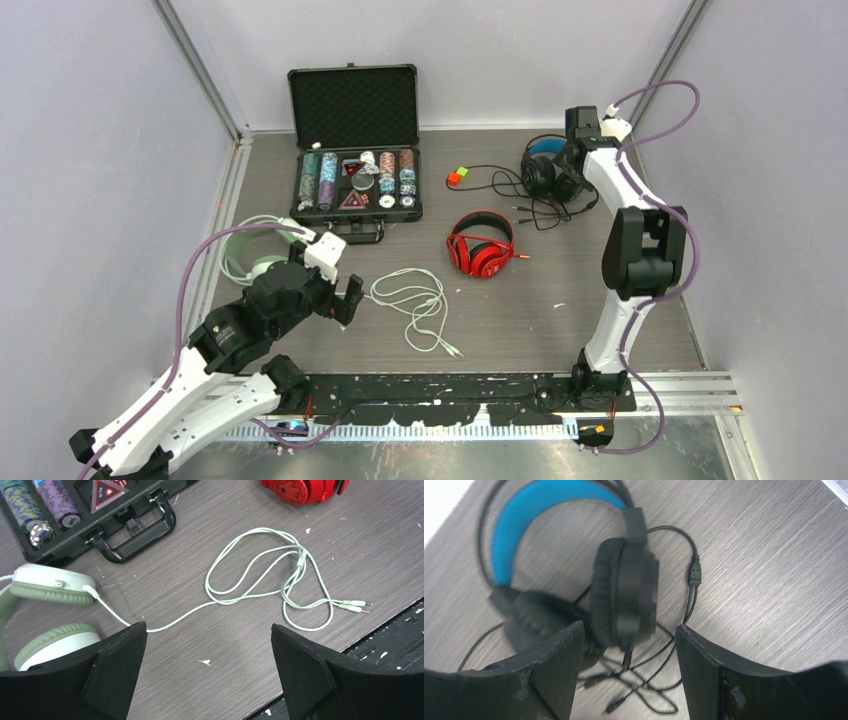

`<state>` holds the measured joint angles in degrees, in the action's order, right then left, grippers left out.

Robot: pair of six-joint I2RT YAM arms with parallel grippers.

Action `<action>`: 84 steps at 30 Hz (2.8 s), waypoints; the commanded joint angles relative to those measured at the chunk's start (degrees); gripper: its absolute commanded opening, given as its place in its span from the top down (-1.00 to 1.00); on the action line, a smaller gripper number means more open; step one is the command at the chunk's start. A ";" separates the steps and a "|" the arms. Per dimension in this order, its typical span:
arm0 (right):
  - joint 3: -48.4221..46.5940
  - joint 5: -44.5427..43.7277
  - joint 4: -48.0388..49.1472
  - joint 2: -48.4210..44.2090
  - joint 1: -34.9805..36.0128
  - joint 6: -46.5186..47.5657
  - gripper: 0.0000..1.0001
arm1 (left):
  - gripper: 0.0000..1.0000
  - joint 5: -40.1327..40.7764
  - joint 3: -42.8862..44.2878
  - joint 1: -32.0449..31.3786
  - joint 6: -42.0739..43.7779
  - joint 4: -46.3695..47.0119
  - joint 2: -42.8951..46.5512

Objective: Wrap the headphones
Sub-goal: Pick up the headphones from the corner of the board, then untie the headphones cable from the headphones.

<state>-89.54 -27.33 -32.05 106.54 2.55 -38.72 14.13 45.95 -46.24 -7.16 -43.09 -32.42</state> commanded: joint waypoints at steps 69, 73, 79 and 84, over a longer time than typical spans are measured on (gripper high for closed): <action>9.29 36.16 21.23 -41.85 16.82 51.21 0.99 | -0.77 -0.82 71.86 -0.08 -6.15 -19.70 -42.79; 11.13 36.98 21.33 -44.28 19.39 52.75 0.99 | -0.84 0.03 80.12 0.45 -4.56 -23.81 -50.76; 12.08 35.62 21.61 -46.38 23.69 54.37 0.99 | -0.86 -3.65 89.21 2.75 -4.83 -27.61 -61.37; 12.30 34.11 20.88 -46.45 26.07 55.28 0.99 | -0.88 -5.50 89.04 3.79 -4.78 -26.53 -64.02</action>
<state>-76.79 8.19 -17.89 61.91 27.27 15.25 11.16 133.58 -43.31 -12.99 -68.73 -96.95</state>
